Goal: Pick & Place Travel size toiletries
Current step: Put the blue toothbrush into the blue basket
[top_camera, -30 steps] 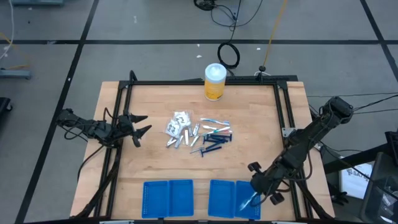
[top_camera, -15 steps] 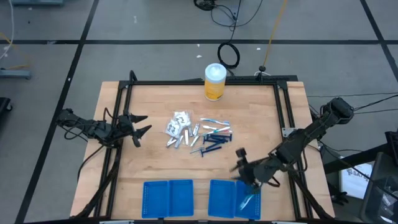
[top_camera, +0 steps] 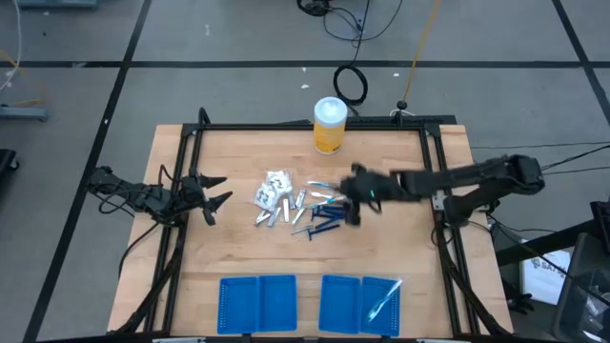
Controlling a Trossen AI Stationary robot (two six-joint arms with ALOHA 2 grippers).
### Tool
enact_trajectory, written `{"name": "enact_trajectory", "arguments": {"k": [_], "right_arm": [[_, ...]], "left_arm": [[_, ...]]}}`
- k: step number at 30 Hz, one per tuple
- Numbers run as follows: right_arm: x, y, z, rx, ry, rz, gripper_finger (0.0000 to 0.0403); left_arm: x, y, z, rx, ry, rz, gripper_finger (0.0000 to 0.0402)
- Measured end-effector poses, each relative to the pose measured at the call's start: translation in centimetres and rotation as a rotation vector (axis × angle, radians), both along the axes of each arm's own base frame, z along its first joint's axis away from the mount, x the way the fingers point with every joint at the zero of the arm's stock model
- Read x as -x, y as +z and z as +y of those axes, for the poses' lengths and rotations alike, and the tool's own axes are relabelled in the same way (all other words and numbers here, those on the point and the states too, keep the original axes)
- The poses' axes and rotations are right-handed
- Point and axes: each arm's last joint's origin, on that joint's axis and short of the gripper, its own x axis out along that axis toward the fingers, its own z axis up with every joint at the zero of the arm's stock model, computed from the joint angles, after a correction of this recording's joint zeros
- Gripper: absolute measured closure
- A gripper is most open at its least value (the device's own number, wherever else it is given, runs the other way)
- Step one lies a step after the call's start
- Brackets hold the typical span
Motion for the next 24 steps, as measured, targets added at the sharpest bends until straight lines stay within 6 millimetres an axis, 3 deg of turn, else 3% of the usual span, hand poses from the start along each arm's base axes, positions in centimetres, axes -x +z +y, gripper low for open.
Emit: {"name": "enact_trajectory", "arguments": {"k": [4, 7, 14, 24], "right_arm": [[0.0, -1.8, -5.1, 0.002, -0.119, 0.076, 0.0211], [-0.4, -4.3, -6.9, -0.087, -0.115, 0.157, 0.0202], [-2.1, -8.8, -7.6, -0.096, -0.072, 0.245, 0.0205], [-2.3, -11.4, -7.8, -0.128, -0.083, 0.329, 0.0228]], "left_arm": [[0.0, 0.0, 0.0, 0.000, 0.000, 0.000, 0.0162], [0.0, 0.0, 0.0, 0.000, 0.000, 0.000, 0.0162], [0.0, 0.0, 0.0, 0.000, 0.000, 0.000, 0.0162], [0.0, 0.0, 0.0, 0.000, 0.000, 0.000, 0.0162]]}}
